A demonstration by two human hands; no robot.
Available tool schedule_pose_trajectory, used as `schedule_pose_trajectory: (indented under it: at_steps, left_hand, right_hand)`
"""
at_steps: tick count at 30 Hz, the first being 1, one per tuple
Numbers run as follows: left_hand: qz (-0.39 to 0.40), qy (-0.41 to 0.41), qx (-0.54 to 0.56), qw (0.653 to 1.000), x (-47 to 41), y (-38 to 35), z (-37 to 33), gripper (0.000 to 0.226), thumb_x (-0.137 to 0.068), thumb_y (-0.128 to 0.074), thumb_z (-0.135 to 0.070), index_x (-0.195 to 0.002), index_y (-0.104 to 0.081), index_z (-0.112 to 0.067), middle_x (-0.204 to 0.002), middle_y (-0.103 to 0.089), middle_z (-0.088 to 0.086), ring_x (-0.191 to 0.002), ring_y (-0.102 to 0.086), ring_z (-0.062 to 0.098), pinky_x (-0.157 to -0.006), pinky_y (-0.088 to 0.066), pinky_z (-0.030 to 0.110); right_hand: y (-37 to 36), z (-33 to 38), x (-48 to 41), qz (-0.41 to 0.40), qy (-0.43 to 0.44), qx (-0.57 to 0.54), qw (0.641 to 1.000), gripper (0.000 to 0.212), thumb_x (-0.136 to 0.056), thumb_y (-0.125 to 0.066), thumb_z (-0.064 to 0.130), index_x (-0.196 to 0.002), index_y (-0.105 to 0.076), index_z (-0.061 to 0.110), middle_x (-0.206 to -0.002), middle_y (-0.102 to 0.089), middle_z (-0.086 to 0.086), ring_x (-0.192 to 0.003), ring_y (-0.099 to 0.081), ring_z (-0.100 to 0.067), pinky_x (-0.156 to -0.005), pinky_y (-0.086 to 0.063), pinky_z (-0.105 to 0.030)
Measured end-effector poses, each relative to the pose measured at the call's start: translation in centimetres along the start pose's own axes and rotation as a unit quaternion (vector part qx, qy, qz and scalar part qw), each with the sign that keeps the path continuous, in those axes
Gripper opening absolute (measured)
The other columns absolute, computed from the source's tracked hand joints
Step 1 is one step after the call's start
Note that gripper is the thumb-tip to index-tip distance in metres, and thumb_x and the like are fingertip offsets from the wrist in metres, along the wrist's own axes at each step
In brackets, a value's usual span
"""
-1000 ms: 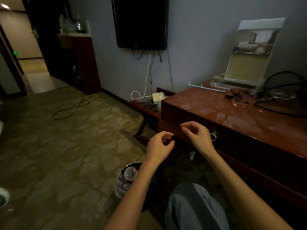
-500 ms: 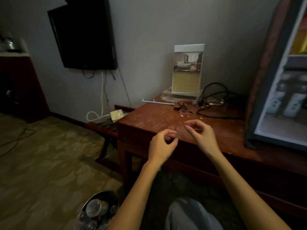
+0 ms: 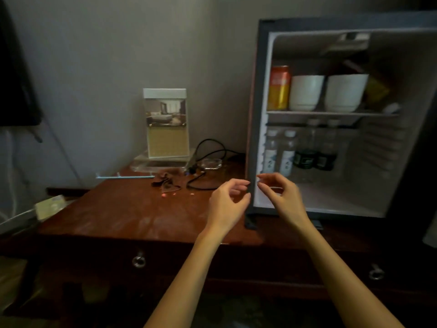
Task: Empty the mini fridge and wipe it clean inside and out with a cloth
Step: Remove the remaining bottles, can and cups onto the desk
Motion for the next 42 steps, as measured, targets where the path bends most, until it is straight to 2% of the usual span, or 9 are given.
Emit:
schedule_pose_trajectory:
  at_steps: [7, 13, 19, 23, 26, 31, 33, 37, 42]
  left_hand:
    - [0.048, -0.044, 0.007, 0.998, -3.5, -5.3, -2.9, 0.025, -0.085, -0.068, -0.021, -0.108, -0.065, -0.031, -0.096, -0.066, -0.016, -0.089, -0.061, -0.001, -0.08, -0.053, 0.025]
    - [0.051, -0.06, 0.022, 0.997, -5.6, -7.8, -5.0, 0.029, -0.084, -0.07, -0.018, -0.108, -0.062, -0.034, -0.094, -0.063, -0.019, -0.088, -0.06, -0.004, -0.074, -0.045, 0.01]
    - [0.093, -0.045, 0.006, 0.995, -6.8, -9.7, -5.6, 0.032, -0.087, -0.069, -0.02, -0.116, -0.06, -0.032, -0.098, -0.06, -0.02, -0.092, -0.058, -0.003, -0.075, -0.044, 0.011]
    - [0.107, -0.03, 0.016, 0.994, -6.8, -10.9, -4.7, 0.034, -0.087, -0.068, -0.017, -0.117, -0.059, -0.029, -0.105, -0.06, -0.014, -0.094, -0.056, -0.001, -0.076, -0.043, 0.01]
    - [0.105, -0.039, 0.042, 0.993, -7.6, -11.9, -5.3, 0.036, -0.086, -0.069, -0.014, -0.117, -0.058, -0.028, -0.105, -0.06, -0.012, -0.098, -0.057, 0.005, -0.087, -0.05, 0.023]
    - [0.102, -0.105, 0.047, 0.988, -10.1, -13.6, -9.0, 0.043, -0.086, -0.067, -0.014, -0.125, -0.055, -0.029, -0.112, -0.06, -0.008, -0.105, -0.057, 0.007, -0.09, -0.051, 0.029]
    - [0.099, -0.136, 0.044, 0.985, -11.3, -14.3, -10.6, 0.044, -0.086, -0.067, -0.013, -0.126, -0.056, -0.027, -0.116, -0.061, -0.006, -0.109, -0.057, 0.008, -0.091, -0.052, 0.031]
    - [0.083, -0.205, 0.021, 0.975, -13.1, -16.2, -13.6, 0.047, -0.085, -0.066, -0.011, -0.13, -0.056, -0.021, -0.128, -0.056, -0.003, -0.119, -0.053, 0.012, -0.099, -0.047, 0.029]
    - [0.098, -0.246, 0.008, 0.964, -15.3, -18.0, -16.1, 0.056, -0.088, -0.063, -0.005, -0.14, -0.048, -0.019, -0.143, -0.046, -0.004, -0.133, -0.039, 0.008, -0.104, -0.027, 0.005]
  right_hand:
    - [7.4, -1.9, -2.0, -0.072, -0.015, 0.05, 0.996, 0.017, -0.089, -0.068, 0.016, -0.104, -0.066, 0.022, -0.097, -0.067, 0.016, -0.091, -0.063, 0.004, -0.078, -0.05, -0.014]
    - [10.7, -2.9, -3.7, -0.073, -0.009, 0.073, 0.995, 0.017, -0.088, -0.068, 0.016, -0.103, -0.065, 0.025, -0.095, -0.066, 0.018, -0.09, -0.062, 0.006, -0.077, -0.049, -0.012]
    - [12.6, -4.5, -4.6, -0.09, -0.033, 0.048, 0.994, 0.021, -0.089, -0.067, 0.016, -0.109, -0.065, 0.019, -0.1, -0.067, 0.013, -0.094, -0.064, -0.001, -0.082, -0.05, -0.018]
    - [13.1, -5.8, -4.2, -0.101, -0.052, 0.033, 0.993, 0.019, -0.088, -0.067, 0.013, -0.106, -0.066, 0.018, -0.098, -0.067, 0.011, -0.088, -0.061, 0.009, -0.077, -0.047, -0.008]
    - [13.9, -5.9, -4.7, -0.109, -0.052, 0.037, 0.992, 0.02, -0.089, -0.066, 0.012, -0.108, -0.066, 0.017, -0.099, -0.068, 0.009, -0.089, -0.062, 0.008, -0.077, -0.046, -0.006]
    - [17.1, -4.5, -7.5, -0.174, -0.026, 0.069, 0.982, 0.023, -0.088, -0.067, 0.01, -0.11, -0.065, 0.012, -0.099, -0.065, 0.008, -0.084, -0.06, 0.008, -0.076, -0.045, -0.004]
    - [18.7, -3.8, -8.9, -0.201, -0.016, 0.095, 0.975, 0.025, -0.089, -0.067, 0.012, -0.114, -0.064, 0.01, -0.104, -0.065, 0.003, -0.088, -0.061, 0.0, -0.079, -0.045, -0.007]
    - [21.7, -3.0, -11.2, -0.24, -0.007, 0.153, 0.959, 0.031, -0.089, -0.067, 0.018, -0.12, -0.061, 0.013, -0.115, -0.062, 0.002, -0.105, -0.06, -0.014, -0.091, -0.049, -0.031]
    - [23.6, -2.2, -13.8, -0.24, -0.008, 0.238, 0.941, 0.045, -0.089, -0.067, 0.024, -0.131, -0.053, 0.012, -0.128, -0.055, -0.011, -0.115, -0.054, -0.024, -0.092, -0.049, -0.038]
Point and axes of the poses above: each hand's wrist, its own x-axis away from the middle knuckle, its own y-axis out of the back of the hand, z = x × y, the point moved 1 cm from there along -x, towards the middle knuckle
